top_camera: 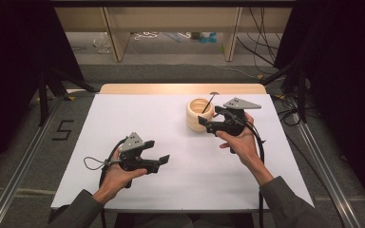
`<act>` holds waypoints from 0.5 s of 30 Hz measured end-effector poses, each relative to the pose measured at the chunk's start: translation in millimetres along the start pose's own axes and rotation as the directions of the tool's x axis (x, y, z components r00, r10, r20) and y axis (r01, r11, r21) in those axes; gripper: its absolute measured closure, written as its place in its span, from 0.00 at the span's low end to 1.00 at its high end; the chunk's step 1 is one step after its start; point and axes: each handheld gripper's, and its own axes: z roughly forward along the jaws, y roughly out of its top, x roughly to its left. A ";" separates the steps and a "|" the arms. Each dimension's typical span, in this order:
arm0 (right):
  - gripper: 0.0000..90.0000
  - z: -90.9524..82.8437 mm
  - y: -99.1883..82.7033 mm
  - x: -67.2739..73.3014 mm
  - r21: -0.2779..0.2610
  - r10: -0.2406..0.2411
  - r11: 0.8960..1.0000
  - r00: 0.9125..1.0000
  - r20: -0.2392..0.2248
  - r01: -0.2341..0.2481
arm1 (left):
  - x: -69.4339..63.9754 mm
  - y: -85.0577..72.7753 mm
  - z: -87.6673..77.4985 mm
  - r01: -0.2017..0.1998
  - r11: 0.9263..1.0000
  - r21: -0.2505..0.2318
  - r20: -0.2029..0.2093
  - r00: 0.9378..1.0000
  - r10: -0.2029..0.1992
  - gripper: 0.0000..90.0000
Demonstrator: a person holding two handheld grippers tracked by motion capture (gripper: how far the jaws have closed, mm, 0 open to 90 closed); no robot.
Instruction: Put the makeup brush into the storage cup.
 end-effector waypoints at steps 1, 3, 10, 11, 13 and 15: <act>0.22 -1.0 -1.1 0.9 0.013 0.002 1.000 1.000 -0.004 -0.002 | -0.2 0.1 -0.2 -0.001 1.000 0.001 -0.005 1.000 0.001 0.21; 0.22 -2.5 -3.3 1.3 0.003 -0.008 1.000 1.000 0.007 0.008 | -0.1 0.3 -0.5 -0.004 1.000 0.001 -0.007 1.000 0.004 0.21; 0.22 -8.5 -11.7 6.1 0.005 0.005 1.000 1.000 -0.010 -0.005 | 0.0 0.6 -0.9 -0.008 1.000 -0.002 -0.008 1.000 0.008 0.21; 0.22 -8.9 -12.9 6.8 0.006 -0.004 1.000 1.000 -0.005 0.004 | 0.0 0.5 -1.0 -0.006 1.000 -0.001 -0.008 1.000 0.006 0.21; 0.22 -9.5 -15.2 9.9 0.022 0.018 1.000 1.000 -0.022 -0.018 | 0.0 0.6 -1.2 -0.008 1.000 -0.001 -0.007 1.000 0.008 0.21; 0.22 -9.1 -17.3 10.9 0.005 0.007 1.000 1.000 -0.021 -0.006 | -0.1 0.6 -1.3 -0.007 1.000 -0.002 -0.007 1.000 0.007 0.21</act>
